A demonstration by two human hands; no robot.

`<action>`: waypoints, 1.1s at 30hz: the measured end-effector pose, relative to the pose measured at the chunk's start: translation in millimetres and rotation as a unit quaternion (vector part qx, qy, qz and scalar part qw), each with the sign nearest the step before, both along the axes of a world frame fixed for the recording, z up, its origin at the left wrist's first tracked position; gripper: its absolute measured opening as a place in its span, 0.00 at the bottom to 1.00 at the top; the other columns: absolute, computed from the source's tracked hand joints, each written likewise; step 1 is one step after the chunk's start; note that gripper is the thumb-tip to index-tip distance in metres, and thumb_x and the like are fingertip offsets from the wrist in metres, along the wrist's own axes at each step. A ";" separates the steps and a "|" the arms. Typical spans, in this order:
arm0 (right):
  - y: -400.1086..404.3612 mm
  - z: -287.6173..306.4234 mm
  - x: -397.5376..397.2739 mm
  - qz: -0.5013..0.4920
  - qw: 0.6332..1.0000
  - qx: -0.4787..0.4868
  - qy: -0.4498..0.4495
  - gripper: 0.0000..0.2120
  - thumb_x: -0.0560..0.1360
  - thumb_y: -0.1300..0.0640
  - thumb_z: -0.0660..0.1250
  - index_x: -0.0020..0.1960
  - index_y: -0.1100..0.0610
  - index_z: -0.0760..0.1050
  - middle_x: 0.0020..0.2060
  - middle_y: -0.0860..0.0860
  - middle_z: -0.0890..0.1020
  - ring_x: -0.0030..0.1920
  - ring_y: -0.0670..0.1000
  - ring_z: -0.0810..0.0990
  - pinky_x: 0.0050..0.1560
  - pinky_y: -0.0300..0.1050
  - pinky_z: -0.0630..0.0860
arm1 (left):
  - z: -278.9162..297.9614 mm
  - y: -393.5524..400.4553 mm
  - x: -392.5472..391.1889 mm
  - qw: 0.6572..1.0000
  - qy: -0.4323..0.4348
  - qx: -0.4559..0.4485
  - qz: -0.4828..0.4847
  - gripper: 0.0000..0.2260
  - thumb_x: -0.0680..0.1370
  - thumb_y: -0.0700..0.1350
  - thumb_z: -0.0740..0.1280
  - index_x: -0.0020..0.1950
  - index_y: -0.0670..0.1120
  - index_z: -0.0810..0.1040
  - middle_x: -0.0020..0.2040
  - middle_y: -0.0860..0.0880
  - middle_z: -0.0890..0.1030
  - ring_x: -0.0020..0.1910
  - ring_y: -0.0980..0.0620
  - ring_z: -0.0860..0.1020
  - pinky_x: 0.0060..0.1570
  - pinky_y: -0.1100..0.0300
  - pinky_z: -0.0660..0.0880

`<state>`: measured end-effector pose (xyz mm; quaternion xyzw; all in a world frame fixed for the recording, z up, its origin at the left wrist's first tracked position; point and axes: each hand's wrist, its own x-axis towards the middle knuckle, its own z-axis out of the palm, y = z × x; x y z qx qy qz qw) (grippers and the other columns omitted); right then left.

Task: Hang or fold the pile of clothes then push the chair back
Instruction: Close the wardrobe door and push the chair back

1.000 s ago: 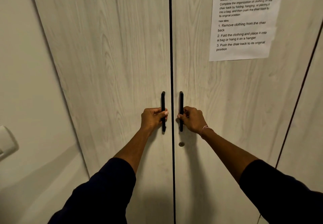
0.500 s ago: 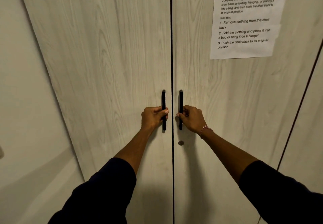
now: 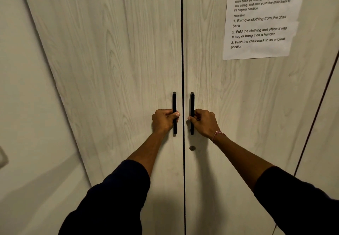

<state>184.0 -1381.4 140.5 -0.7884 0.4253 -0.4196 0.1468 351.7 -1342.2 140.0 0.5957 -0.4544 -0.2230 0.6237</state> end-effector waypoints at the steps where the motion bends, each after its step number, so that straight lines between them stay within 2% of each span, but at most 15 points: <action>1: 2.6 1.2 -0.2 0.001 1.000 0.004 -0.002 0.10 0.78 0.55 0.71 0.52 0.63 0.82 0.43 0.57 0.85 0.41 0.54 0.81 0.48 0.44 0.79 | 0.7 -0.1 0.4 1.000 0.001 0.003 0.000 0.09 0.74 0.42 0.76 0.52 0.41 0.86 0.41 0.45 0.86 0.41 0.47 0.86 0.49 0.51 0.83; 4: 13.4 3.8 0.2 0.006 0.999 0.030 0.016 0.14 0.79 0.56 0.70 0.61 0.63 0.79 0.52 0.58 0.85 0.51 0.57 0.84 0.55 0.44 0.78 | -0.4 -0.1 1.7 1.000 0.005 0.016 0.008 0.10 0.73 0.44 0.78 0.52 0.42 0.87 0.41 0.46 0.87 0.42 0.49 0.86 0.49 0.51 0.83; 6: 23.6 6.6 2.4 -0.001 0.998 0.046 0.051 0.17 0.78 0.55 0.71 0.62 0.63 0.77 0.54 0.60 0.83 0.54 0.59 0.83 0.56 0.48 0.79 | -1.0 1.5 0.1 1.000 -0.010 0.016 0.021 0.10 0.73 0.46 0.78 0.51 0.43 0.87 0.41 0.47 0.87 0.42 0.50 0.86 0.48 0.51 0.83; 9: 43.5 8.8 5.5 -0.055 0.987 0.054 0.142 0.18 0.79 0.51 0.69 0.61 0.63 0.74 0.56 0.61 0.79 0.54 0.61 0.80 0.52 0.50 0.78 | -0.4 9.2 -4.7 0.997 -0.055 0.024 0.045 0.09 0.73 0.45 0.77 0.50 0.43 0.87 0.42 0.47 0.87 0.42 0.51 0.85 0.49 0.54 0.83; 11: 60.0 8.9 8.1 -0.089 0.976 0.026 0.198 0.16 0.81 0.51 0.66 0.59 0.63 0.74 0.55 0.61 0.78 0.53 0.61 0.80 0.47 0.49 0.74 | -3.4 19.3 -4.6 0.994 -0.099 0.040 0.036 0.11 0.73 0.41 0.77 0.55 0.41 0.85 0.47 0.44 0.86 0.44 0.51 0.85 0.50 0.60 0.81; 13: 73.5 6.1 13.1 -0.093 0.973 -0.018 0.210 0.14 0.81 0.52 0.65 0.59 0.63 0.73 0.53 0.61 0.79 0.51 0.62 0.81 0.44 0.49 0.74 | -10.3 34.4 -0.2 0.987 -0.149 0.053 0.022 0.16 0.74 0.38 0.76 0.61 0.41 0.83 0.51 0.44 0.86 0.48 0.51 0.84 0.51 0.63 0.78; 17: 90.9 -4.0 36.8 0.016 0.980 -0.075 0.186 0.18 0.78 0.57 0.68 0.65 0.60 0.69 0.54 0.59 0.82 0.52 0.61 0.82 0.46 0.53 0.80 | -26.9 70.5 22.1 0.955 -0.278 0.100 0.014 0.28 0.73 0.44 0.77 0.73 0.48 0.74 0.65 0.46 0.80 0.64 0.48 0.79 0.61 0.56 0.75; 19: 99.8 -5.5 51.7 0.062 0.972 -0.079 0.214 0.24 0.77 0.59 0.69 0.70 0.59 0.66 0.60 0.59 0.79 0.57 0.61 0.80 0.51 0.55 0.79 | -31.2 89.2 35.7 0.928 -0.355 0.106 0.033 0.33 0.72 0.48 0.78 0.75 0.50 0.71 0.68 0.47 0.78 0.66 0.47 0.77 0.60 0.51 0.77; 22: 112.8 -12.1 74.6 0.100 0.954 -0.091 0.269 0.30 0.76 0.58 0.71 0.74 0.59 0.63 0.64 0.59 0.76 0.62 0.61 0.76 0.56 0.55 0.76 | -34.4 119.9 55.2 0.897 -0.418 0.129 0.060 0.35 0.72 0.49 0.78 0.76 0.51 0.68 0.66 0.47 0.79 0.65 0.45 0.76 0.57 0.46 0.78; 28: 142.8 -33.8 118.8 0.194 0.924 -0.080 0.319 0.34 0.75 0.57 0.71 0.77 0.58 0.60 0.73 0.57 0.69 0.69 0.60 0.71 0.64 0.52 0.71 | -60.7 187.5 87.7 0.864 -0.440 0.217 0.111 0.37 0.73 0.48 0.76 0.79 0.50 0.63 0.69 0.46 0.75 0.69 0.44 0.71 0.62 0.48 0.74; 33: 171.2 -50.9 146.8 0.290 0.892 -0.102 0.332 0.36 0.76 0.55 0.72 0.78 0.58 0.59 0.75 0.57 0.66 0.70 0.60 0.70 0.67 0.52 0.70 | -79.7 249.9 94.3 0.850 -0.418 0.261 0.186 0.37 0.74 0.48 0.75 0.79 0.50 0.62 0.71 0.47 0.73 0.71 0.45 0.69 0.62 0.49 0.73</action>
